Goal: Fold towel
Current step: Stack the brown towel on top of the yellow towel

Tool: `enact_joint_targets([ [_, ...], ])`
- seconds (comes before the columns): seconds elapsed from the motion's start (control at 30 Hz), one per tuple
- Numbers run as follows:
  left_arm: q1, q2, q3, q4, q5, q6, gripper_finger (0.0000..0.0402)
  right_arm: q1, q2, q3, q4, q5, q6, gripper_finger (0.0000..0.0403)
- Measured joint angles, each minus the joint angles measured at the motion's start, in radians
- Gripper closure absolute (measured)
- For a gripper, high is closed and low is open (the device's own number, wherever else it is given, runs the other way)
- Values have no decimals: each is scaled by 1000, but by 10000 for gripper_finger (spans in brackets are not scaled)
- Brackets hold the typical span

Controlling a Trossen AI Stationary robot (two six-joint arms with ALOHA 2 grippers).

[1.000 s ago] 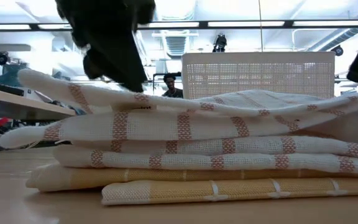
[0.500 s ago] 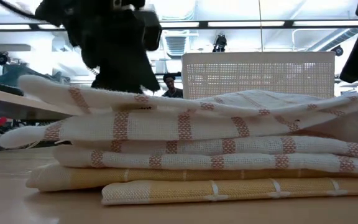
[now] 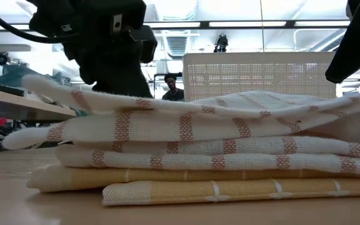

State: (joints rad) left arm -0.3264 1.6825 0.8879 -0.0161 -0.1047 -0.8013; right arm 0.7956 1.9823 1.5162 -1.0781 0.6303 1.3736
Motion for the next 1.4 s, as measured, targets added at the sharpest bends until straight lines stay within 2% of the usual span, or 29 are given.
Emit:
enact_joint_targets([
  [0.07, -1, 0, 0, 19, -1, 36, 275, -3, 0, 0, -1, 1, 0, 228],
  [0.13, -3, 0, 0, 34, -3, 66, 313, -7, 0, 0, -1, 3, 1, 230],
  [0.2, -9, 0, 0, 34, -27, 78, 369, -14, 0, -2, -1, 20, 10, 234],
  [0.27, -20, 0, 0, 35, -78, 80, 389, -28, 0, -5, -2, 52, 42, 242],
  [0.47, -58, -8, 0, -4, -206, 56, 398, -89, 0, -33, -3, 46, 55, 308],
  [0.63, -119, -8, 0, -12, -354, -12, 400, -101, 0, -77, 76, -88, -8, 383],
  [0.7, -147, -9, 0, -13, -419, -48, 400, -101, 0, -92, 123, -137, -33, 397],
  [0.8, -177, -11, 0, -28, -489, -110, 400, -94, 0, -103, 117, -171, -14, 394],
  [0.97, -195, -10, 0, -174, -500, -275, 401, -91, 0, -117, 111, -233, 1, 401],
  [1.2, -208, -8, 0, -197, -498, -329, 401, -88, -8, -116, 119, -337, -19, 401],
  [1.27, -207, -8, 0, -187, -493, -306, 399, -79, -16, -113, 115, -316, -17, 401],
  [1.4, -208, -8, 0, -132, -450, -231, 386, -67, -64, -105, 53, -187, 29, 401],
])
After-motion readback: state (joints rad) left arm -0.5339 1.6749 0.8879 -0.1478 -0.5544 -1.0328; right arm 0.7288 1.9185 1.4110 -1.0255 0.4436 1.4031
